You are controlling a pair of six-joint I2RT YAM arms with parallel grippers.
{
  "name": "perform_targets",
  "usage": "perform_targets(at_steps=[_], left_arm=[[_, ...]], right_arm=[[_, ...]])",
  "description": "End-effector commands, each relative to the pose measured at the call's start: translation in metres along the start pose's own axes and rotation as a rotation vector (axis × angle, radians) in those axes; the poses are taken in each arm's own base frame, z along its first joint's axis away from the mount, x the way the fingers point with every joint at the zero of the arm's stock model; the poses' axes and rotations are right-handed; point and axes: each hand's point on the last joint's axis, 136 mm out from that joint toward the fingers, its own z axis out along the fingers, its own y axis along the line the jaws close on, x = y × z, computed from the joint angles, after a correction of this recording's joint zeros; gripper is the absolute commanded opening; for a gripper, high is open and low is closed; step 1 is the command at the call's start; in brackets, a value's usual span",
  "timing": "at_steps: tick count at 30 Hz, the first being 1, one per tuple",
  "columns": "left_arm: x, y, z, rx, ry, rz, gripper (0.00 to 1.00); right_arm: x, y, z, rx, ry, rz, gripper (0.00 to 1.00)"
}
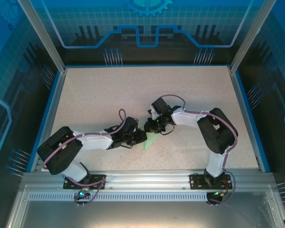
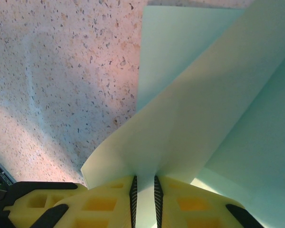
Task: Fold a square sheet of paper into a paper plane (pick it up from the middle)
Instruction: Fourth fold the wing at the center of the table.
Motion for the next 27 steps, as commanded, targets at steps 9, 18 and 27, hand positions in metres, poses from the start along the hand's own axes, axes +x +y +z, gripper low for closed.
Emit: perform_targets(at_steps=[9,18,27], left_arm=[[-0.007,-0.001,0.004,0.030,0.027,0.062,0.01],[-0.008,0.006,0.005,0.065,0.062,0.072,0.00],[-0.008,0.013,0.006,0.055,0.082,0.070,0.01]], right_arm=[[-0.001,0.009,-0.015,-0.041,-0.018,-0.006,0.21],[0.002,0.034,-0.018,-0.167,0.008,-0.039,0.22],[-0.009,0.029,-0.002,-0.142,0.024,-0.013,0.19]])
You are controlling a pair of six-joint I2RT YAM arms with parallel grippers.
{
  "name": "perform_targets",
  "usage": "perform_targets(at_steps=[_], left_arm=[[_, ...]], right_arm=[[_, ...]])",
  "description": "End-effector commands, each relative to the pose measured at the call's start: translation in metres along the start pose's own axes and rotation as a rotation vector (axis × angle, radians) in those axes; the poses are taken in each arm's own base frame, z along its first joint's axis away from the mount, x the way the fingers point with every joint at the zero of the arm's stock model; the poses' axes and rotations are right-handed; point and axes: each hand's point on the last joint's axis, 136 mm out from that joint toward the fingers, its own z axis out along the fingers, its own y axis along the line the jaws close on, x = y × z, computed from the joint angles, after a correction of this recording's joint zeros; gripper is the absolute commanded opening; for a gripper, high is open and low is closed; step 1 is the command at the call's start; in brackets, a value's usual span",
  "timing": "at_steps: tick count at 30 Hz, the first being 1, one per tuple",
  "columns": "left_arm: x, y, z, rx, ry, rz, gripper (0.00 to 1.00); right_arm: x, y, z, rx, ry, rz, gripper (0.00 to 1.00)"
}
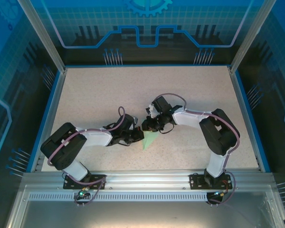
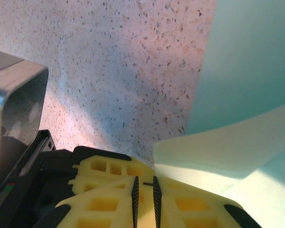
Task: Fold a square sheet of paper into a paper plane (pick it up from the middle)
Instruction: Fourth fold the wing at the center of the table.
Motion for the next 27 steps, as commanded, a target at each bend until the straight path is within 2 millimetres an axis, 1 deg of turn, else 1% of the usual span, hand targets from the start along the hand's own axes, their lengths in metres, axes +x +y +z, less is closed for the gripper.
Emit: perform_targets(at_steps=[1,4,11,14,17,22,25,27], left_arm=[[0.003,0.003,0.001,0.015,0.029,0.022,0.01],[0.005,0.006,0.002,0.009,0.033,0.021,0.01],[0.006,0.007,0.006,0.014,0.049,0.032,0.02],[0.007,0.009,0.007,0.005,0.058,0.032,0.04],[0.008,0.010,0.007,0.000,0.061,0.037,0.08],[0.009,0.005,-0.004,0.013,0.051,0.038,0.23],[0.011,0.002,-0.010,0.025,0.047,0.035,0.27],[0.015,0.002,-0.013,0.036,0.052,0.032,0.27]], right_arm=[[-0.008,-0.001,0.008,-0.017,0.017,0.022,0.19],[-0.013,-0.006,0.012,-0.004,0.013,0.032,0.19],[-0.018,-0.035,0.012,0.122,-0.001,0.067,0.18],[-0.018,-0.038,0.016,0.125,0.007,0.071,0.17],[-0.018,-0.041,0.018,0.133,0.007,0.077,0.17],[-0.018,-0.046,0.017,0.158,0.002,0.085,0.17],[-0.019,-0.047,0.017,0.163,0.000,0.088,0.17],[-0.019,-0.047,0.017,0.163,-0.003,0.094,0.16]])
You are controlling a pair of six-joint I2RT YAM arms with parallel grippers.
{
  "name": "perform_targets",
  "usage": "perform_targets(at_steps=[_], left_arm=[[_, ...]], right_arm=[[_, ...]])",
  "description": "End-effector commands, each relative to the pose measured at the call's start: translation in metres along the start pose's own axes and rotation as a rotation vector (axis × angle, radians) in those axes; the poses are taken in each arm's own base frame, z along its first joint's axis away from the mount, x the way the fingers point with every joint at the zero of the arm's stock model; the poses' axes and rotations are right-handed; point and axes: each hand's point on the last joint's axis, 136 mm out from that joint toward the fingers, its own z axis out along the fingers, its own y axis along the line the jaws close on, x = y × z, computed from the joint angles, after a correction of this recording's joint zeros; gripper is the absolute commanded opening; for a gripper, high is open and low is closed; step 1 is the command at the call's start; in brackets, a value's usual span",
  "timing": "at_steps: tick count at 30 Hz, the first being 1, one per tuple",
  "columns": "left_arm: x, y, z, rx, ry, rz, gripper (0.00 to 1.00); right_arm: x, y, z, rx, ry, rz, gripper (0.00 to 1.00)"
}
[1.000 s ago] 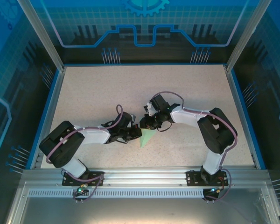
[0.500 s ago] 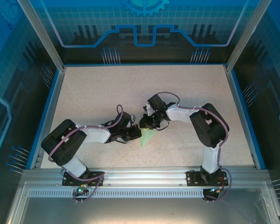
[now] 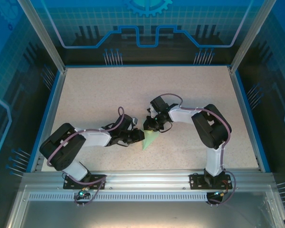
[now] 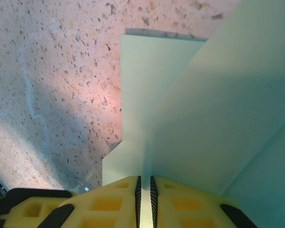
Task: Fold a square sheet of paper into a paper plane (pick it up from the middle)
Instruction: Fourth fold the wing at the center of the table.
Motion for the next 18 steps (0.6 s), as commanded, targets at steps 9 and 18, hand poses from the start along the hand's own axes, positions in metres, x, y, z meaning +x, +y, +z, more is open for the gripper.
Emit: perform_targets(at_steps=[9,18], left_arm=[[0.029,-0.013,-0.011,0.048,0.055,0.037,0.34],[0.032,-0.007,-0.001,-0.001,0.079,0.037,0.23]], right_arm=[[-0.006,-0.009,0.000,0.030,-0.007,0.034,0.16],[-0.004,-0.008,-0.002,0.023,-0.006,0.032,0.16]])
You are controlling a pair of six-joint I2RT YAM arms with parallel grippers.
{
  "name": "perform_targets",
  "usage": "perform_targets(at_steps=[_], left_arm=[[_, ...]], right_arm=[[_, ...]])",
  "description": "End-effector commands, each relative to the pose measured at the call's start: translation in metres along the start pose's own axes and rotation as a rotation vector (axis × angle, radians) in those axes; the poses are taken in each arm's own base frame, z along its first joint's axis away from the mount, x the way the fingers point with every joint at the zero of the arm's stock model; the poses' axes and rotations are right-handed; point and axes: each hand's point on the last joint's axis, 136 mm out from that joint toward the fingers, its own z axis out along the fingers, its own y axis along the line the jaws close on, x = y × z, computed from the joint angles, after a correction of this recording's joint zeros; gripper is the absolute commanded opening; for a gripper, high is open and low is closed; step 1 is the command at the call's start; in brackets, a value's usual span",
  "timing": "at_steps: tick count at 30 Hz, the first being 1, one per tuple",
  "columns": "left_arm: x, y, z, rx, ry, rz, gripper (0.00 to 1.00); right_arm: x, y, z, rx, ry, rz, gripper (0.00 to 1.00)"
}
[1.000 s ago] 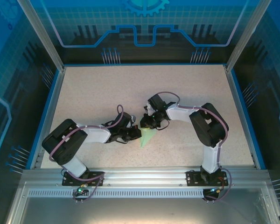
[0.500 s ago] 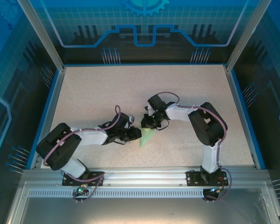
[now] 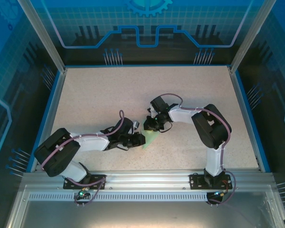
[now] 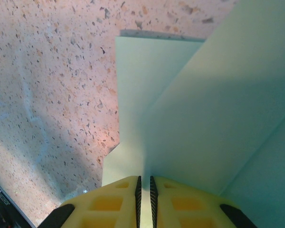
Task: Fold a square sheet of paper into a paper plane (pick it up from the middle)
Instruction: Fourth fold the wing at the center of the table.
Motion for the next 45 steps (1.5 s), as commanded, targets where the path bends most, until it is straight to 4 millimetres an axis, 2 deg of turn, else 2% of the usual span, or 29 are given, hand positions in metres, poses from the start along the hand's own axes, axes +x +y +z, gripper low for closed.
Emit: perform_targets(at_steps=[1,5,9,16,20,24,29,38,45], left_arm=[[0.005,0.007,0.007,-0.041,0.032,-0.003,0.22],[0.007,0.014,0.010,-0.067,0.040,-0.013,0.14],[0.011,0.023,0.012,-0.095,0.050,-0.021,0.05],[0.014,0.035,0.016,-0.148,0.072,-0.031,0.00],[0.014,0.035,0.019,-0.152,0.084,-0.034,0.00],[0.014,0.033,0.019,-0.150,0.084,-0.028,0.00],[0.014,0.034,0.018,-0.153,0.086,-0.027,0.00],[0.016,0.036,0.019,-0.164,0.098,-0.019,0.00],[0.016,0.036,0.019,-0.168,0.105,-0.020,0.00]], right_arm=[[-0.004,-0.007,-0.002,0.016,-0.003,0.028,0.16],[-0.002,-0.006,-0.003,0.013,-0.004,0.025,0.17],[-0.004,0.003,-0.012,-0.011,-0.019,0.007,0.18],[-0.006,0.031,-0.037,-0.096,-0.057,-0.042,0.21],[0.001,0.041,-0.033,-0.132,-0.030,-0.062,0.21],[0.008,0.044,-0.018,-0.130,0.009,-0.069,0.21],[0.003,0.035,-0.009,-0.090,0.002,-0.051,0.21],[-0.005,-0.003,0.005,-0.020,0.018,0.002,0.20],[-0.001,-0.014,0.013,-0.006,0.028,0.015,0.20]])
